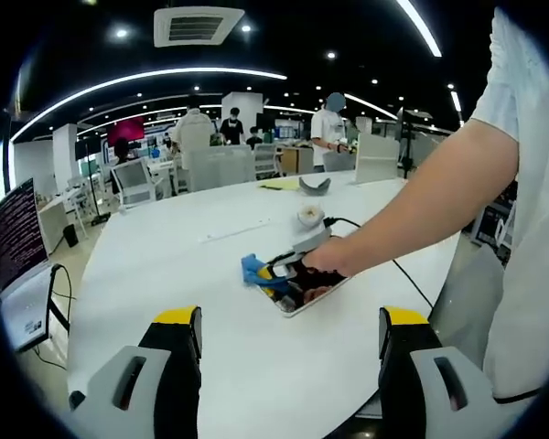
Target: Wipe the mirror surface with the cleaning cloth until all visible marks leave the cleaned area.
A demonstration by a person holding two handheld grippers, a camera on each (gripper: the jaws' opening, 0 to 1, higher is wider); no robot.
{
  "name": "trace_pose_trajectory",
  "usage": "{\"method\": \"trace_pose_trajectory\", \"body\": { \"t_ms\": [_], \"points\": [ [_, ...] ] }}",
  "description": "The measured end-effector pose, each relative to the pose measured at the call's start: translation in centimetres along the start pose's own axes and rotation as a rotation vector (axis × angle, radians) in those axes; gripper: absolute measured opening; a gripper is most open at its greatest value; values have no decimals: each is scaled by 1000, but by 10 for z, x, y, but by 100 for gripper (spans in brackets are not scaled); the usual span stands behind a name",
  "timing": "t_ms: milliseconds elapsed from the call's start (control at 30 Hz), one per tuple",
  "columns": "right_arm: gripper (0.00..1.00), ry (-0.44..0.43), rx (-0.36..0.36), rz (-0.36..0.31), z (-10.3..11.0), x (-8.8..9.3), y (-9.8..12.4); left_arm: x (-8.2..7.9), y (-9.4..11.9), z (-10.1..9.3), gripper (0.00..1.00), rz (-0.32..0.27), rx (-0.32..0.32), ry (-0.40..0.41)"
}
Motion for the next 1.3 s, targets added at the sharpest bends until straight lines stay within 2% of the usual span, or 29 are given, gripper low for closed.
{"method": "trace_pose_trajectory", "body": {
  "t_ms": [133,567,833,1067,1300],
  "points": [
    [4,-1,-5,-6,2,3,2,-5,2,-3,80,-29,-4,10],
    [4,7,-24,-26,7,15,9,-6,3,-14,79,-22,-15,-3],
    [4,24,-34,-43,19,27,22,-8,0,-19,80,-28,1,-3],
    [4,24,-38,-44,28,36,33,-9,4,-16,80,-32,-3,-12],
    [4,18,-26,-52,36,46,43,-9,8,-22,80,-38,11,-23]
  ]
}}
Point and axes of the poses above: the point that each gripper's makers call its tool centre point, and the gripper's own axes: y roughly backward along the fingers, z roughly to its left, x roughly out of its underside, the point moved 8 cm from there along y, roughly backward along the fingers, and after that the axes turned 10 degrees about -y, right-handed, at the moved point
